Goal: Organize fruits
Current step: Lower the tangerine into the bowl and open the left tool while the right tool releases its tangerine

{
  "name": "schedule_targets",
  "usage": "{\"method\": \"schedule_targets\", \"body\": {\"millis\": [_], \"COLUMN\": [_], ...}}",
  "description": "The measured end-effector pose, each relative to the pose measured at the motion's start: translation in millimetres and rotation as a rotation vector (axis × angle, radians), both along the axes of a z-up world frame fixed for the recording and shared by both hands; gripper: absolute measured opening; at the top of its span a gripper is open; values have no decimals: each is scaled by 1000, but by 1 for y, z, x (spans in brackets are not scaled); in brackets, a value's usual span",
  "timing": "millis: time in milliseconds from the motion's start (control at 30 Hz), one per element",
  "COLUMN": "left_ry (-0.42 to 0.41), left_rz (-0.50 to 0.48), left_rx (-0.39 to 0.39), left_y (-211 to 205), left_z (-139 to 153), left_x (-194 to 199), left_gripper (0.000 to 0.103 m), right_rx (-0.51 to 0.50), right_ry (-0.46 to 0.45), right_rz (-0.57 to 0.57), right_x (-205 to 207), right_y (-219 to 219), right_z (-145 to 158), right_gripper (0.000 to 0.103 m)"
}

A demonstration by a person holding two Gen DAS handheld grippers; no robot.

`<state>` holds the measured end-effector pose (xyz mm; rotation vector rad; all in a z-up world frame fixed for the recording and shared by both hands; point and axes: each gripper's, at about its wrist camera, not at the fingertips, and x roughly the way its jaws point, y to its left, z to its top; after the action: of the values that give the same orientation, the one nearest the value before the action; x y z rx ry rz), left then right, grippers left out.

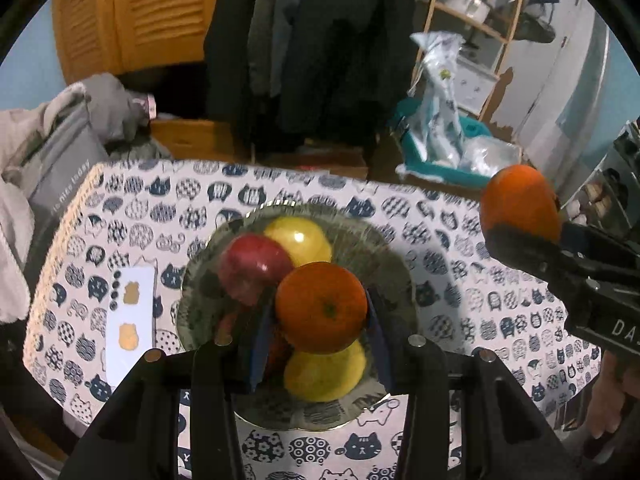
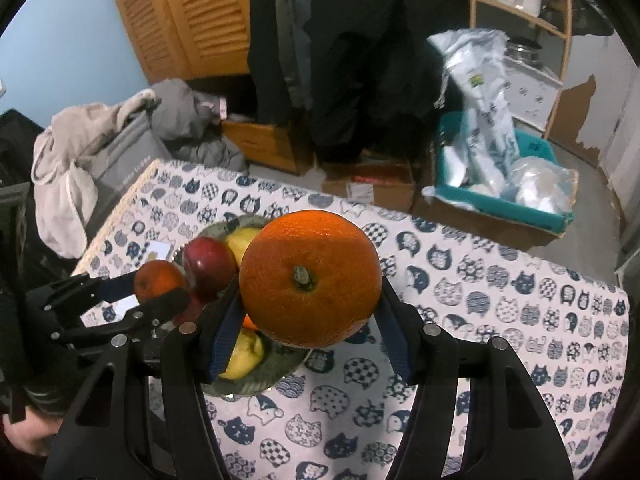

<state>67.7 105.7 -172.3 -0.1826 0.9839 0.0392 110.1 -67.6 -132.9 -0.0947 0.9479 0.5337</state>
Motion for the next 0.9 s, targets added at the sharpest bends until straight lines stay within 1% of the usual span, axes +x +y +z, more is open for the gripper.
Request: {"method": "schedule_targets", "body": {"millis": [133,300,633,733,800,900], "left_ry": [45,83,128,118,102,93], "left_rz": [9,21,15,22,27,29], "left_rx": [-30,-57,-50,-62,-66,-60], "left_y": [8,13,13,17,19,21], "left_z": [-19,-34,-50,-47,-43,-38], "left_x": [6,11,16,13,10,6], "left_gripper": [44,45,45,55,67,67], "right_rx": [-26,-51,-35,-32,-27,-19], "right_ry": [33,74,147,166,178,205], "right_rz": [11,14,16,22,24,26], "right_x": [6,14,25,26,27,29], "right_y": [13,23,26,28,29,31], "right_z": [-19,-41,-63,-69,-73,-80], "right_gripper": [63,63,63,63,63,63]}}
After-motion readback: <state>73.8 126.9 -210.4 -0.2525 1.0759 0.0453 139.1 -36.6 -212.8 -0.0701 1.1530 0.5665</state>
